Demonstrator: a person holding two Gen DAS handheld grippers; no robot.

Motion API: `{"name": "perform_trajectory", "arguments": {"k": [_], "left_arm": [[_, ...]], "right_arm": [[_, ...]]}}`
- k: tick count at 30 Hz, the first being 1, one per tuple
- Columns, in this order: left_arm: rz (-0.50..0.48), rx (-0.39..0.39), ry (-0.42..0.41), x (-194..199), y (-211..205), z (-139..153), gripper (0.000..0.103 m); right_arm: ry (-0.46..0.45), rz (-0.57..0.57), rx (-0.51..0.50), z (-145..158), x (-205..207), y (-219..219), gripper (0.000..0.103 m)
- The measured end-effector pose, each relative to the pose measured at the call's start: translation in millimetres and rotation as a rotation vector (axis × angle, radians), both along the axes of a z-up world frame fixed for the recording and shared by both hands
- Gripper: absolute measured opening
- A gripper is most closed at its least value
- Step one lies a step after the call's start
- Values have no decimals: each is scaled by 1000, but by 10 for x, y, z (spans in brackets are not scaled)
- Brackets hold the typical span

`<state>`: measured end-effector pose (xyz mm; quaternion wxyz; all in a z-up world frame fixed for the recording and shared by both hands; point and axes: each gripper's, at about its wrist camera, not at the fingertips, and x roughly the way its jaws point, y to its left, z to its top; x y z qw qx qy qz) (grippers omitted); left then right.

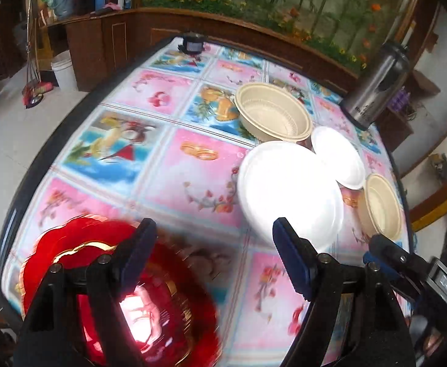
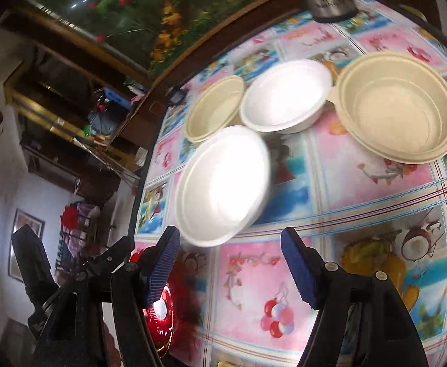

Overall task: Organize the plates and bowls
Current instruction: 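Grasp the rim of the large white bowl with the left gripper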

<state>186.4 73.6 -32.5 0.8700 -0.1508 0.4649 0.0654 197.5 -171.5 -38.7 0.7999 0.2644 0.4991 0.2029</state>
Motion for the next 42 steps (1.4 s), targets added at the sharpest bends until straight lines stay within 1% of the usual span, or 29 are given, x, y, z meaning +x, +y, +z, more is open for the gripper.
{"name": "perform_trajectory", "arguments": {"k": [4,5,8,11,13,15,18,20,22,23,24,25,26,27,29,31,36,42], "left_arm": [[34,-17,56,260,-70,-154,78],[42,-18,66,322,-80,-191,78],[57,-20,84,439,-99,-278,78],[65,0,109,531,-126,-362,78],[77,-3,123,578,-119,-417,78],[80,-9,133,610,-124,-458,78],[71,-9,145,645,-167,-517,78],[65,-9,152,668,-180,-544,69],[48,-8,168,686,-201,-570,42],[38,1,171,690,-220,-575,36],[29,8,171,692,-235,-577,24],[13,6,171,694,-257,-584,16],[3,5,171,697,-274,-587,13],[-9,7,169,693,-299,-579,10],[-13,17,163,669,-315,-550,10],[-18,8,155,632,-304,-510,9],[-35,18,126,479,-351,-380,9],[-54,2,100,285,-378,-282,9]], "right_arm": [[13,-13,-2,-92,194,-8,71],[19,-5,5,-117,261,10,70],[35,-15,-15,-182,399,16,67],[54,-16,-34,-267,519,29,58],[61,-13,-40,-312,563,51,55],[73,-14,-54,-359,608,79,49],[86,-9,-69,-429,648,113,46],[98,-14,-73,-466,701,138,43],[107,-18,-81,-506,711,148,39],[110,-14,-86,-524,713,157,35],[111,-9,-95,-540,713,166,26],[113,-7,-103,-547,707,175,21],[117,-5,-107,-568,705,180,14],[115,0,-100,-576,706,179,12],[104,9,-112,-554,674,208,9],[89,10,-121,-521,627,206,9],[65,14,-115,-432,511,160,9],[25,16,-114,-274,287,94,9]]}}
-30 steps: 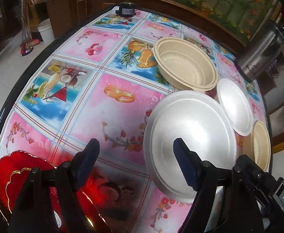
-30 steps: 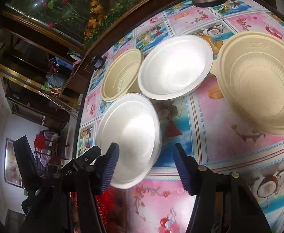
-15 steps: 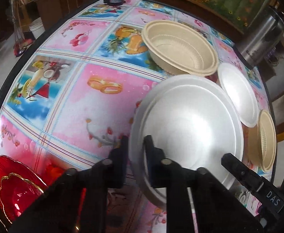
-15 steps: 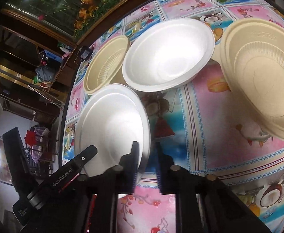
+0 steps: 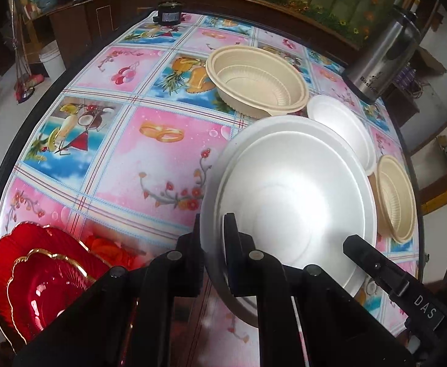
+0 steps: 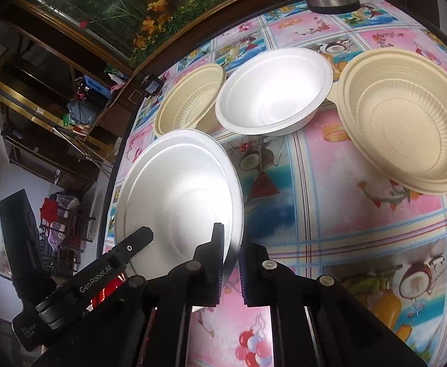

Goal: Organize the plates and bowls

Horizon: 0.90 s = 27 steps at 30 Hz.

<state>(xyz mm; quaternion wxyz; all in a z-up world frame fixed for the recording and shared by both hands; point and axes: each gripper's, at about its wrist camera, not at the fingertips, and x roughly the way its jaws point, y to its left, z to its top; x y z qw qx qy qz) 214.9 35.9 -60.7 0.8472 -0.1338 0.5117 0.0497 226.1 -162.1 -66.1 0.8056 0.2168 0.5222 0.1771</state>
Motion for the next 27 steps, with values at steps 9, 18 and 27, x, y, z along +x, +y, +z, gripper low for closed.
{"name": "perform_trajectory", "arguments": {"k": [9,18,27], "left_arm": [[-7,-9,-47,-310,34,146,9],[6,-16,-100,-650,140,302,9],[44,-23,-144,-960,351,400,10]], "right_arm": [[-63,17,-11,227,-360,-14,9],[-102,44,-3,376,-626,76,9],[-161,105,-16,581,-859,307,9]]}}
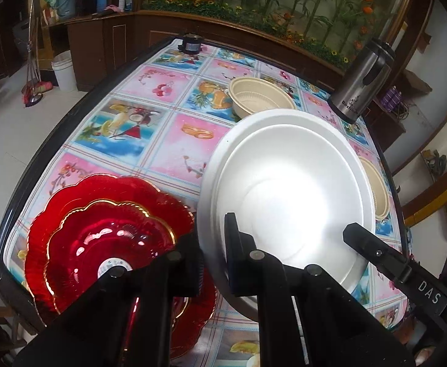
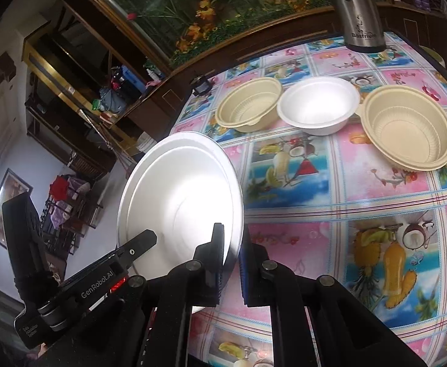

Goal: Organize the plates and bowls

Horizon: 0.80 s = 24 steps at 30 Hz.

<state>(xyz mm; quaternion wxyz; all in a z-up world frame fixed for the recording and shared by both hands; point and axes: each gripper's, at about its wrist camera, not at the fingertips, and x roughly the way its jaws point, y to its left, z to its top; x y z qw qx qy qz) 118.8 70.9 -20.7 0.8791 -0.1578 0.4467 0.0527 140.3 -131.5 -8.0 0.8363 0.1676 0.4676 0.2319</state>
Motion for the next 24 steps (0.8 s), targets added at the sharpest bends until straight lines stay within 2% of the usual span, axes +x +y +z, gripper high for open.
{"name": "perform_trajectory", "arguments": {"k": [24], "left_arm": [[105,1,-52,-536,458,-38,10]], "right_arm": [[-40,136,-35,34,-301,567,8]]}}
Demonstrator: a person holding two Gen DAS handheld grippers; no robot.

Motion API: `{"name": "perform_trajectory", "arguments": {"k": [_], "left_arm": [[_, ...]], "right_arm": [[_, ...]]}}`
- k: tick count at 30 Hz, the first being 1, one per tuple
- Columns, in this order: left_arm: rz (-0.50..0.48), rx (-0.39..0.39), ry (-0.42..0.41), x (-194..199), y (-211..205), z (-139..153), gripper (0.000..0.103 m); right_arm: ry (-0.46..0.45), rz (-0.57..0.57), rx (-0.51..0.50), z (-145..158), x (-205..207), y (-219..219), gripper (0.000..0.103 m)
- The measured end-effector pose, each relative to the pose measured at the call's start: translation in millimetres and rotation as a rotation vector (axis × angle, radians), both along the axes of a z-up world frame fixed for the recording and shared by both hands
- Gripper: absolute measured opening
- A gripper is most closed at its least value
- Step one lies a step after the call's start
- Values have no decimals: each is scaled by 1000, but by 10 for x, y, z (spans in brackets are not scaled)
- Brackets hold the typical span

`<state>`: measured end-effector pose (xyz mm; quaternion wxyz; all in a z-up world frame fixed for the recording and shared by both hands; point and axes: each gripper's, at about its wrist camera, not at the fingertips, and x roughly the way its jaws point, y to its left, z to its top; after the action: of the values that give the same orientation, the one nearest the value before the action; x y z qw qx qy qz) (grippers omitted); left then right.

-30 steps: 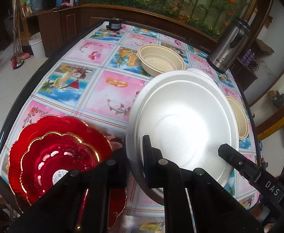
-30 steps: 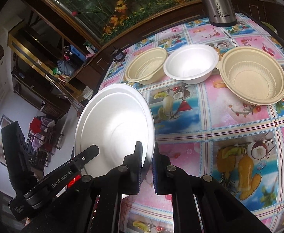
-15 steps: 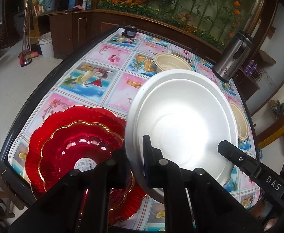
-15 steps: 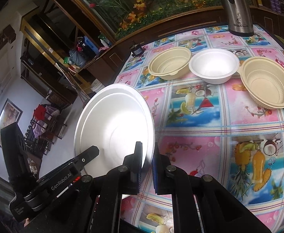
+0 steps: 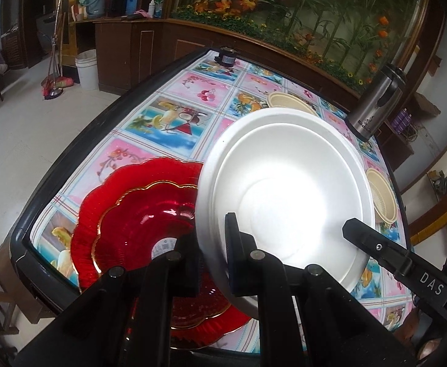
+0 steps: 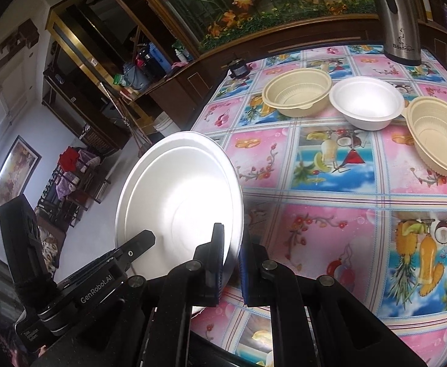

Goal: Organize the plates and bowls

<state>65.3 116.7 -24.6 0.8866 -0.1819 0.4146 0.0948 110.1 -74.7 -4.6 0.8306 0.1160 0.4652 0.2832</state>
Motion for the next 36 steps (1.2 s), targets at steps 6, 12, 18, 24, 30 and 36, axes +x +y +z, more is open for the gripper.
{"name": "perform_trajectory", "arguments": {"k": [6,12,18,24,30,36], "left_arm": [[18,-2,-9,-79,81,2,10],[38,-1,-17,-150,153,-4,11],[59,0,-11,-223,231,-45,11],[76,-2,2,-279,306,-110,11],[92,-5,12,-312,350,-150,11],[100,-4,14,-336,375,-166,11]], "right_arm": [[-6,23,-4,17,-31,104,8],[-13,46,-4,37,-60,198,8],[-15,70,-12,25,-107,313,8],[-6,91,-21,-25,-139,416,8],[3,109,-31,-78,-166,502,8],[9,121,-36,-93,-186,554,8]]}}
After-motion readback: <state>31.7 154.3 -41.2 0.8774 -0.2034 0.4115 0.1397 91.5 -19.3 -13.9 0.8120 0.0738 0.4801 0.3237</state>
